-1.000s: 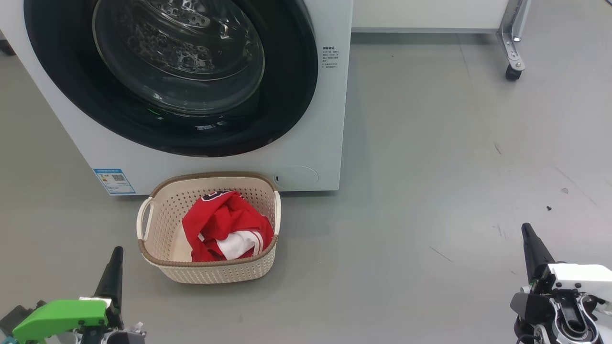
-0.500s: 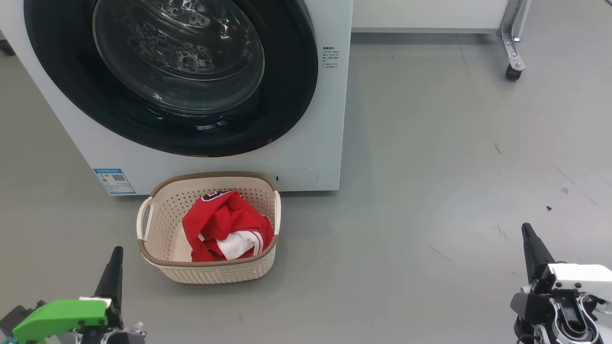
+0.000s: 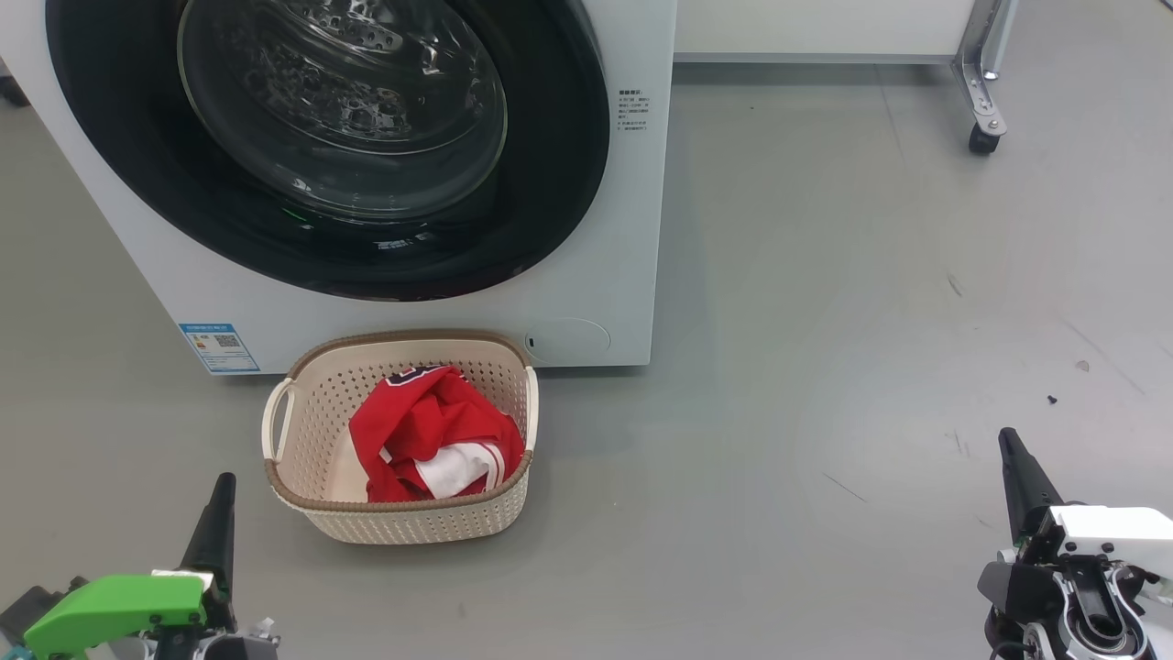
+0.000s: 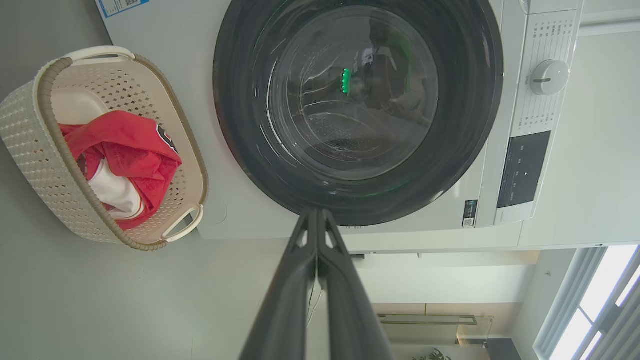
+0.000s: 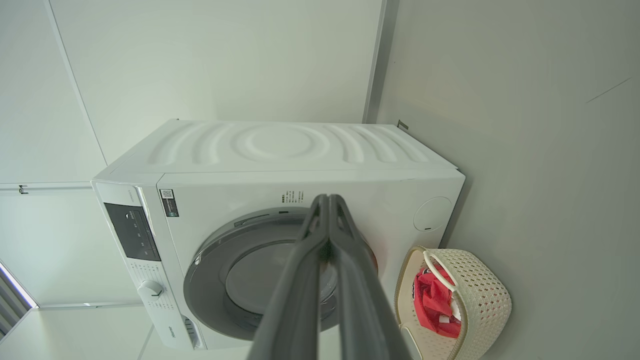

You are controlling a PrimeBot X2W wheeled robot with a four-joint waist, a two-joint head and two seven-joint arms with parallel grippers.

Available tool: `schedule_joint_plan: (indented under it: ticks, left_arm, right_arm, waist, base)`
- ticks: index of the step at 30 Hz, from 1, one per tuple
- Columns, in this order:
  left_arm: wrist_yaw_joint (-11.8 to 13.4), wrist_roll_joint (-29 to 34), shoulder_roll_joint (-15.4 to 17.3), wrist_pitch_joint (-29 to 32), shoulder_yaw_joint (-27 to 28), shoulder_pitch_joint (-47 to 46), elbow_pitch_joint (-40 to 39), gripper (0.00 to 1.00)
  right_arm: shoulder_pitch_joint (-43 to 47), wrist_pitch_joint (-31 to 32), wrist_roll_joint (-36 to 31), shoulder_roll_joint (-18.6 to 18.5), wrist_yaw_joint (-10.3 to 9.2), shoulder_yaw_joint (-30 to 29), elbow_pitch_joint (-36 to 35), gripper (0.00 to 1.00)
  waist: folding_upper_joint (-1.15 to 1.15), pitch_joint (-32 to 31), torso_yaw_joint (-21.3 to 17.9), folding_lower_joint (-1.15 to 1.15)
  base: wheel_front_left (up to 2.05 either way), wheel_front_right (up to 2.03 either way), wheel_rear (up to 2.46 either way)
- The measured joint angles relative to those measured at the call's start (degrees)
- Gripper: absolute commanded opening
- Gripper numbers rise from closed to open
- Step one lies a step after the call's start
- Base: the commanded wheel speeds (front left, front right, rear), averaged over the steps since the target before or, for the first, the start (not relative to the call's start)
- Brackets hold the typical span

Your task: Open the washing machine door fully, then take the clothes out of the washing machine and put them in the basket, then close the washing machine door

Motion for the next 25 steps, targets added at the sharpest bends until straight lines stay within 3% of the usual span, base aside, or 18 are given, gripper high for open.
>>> schedule_joint_plan:
  ticks: [25]
  left_arm:
    - [0.0,0.0,0.0,0.0,0.0,0.0,0.0,0.0]
  right_arm:
    - [0.0,0.0,0.0,0.0,0.0,0.0,0.0,0.0]
  waist:
    - [0.0,0.0,0.0,0.0]
  base:
    - [0.0,0.0,0.0]
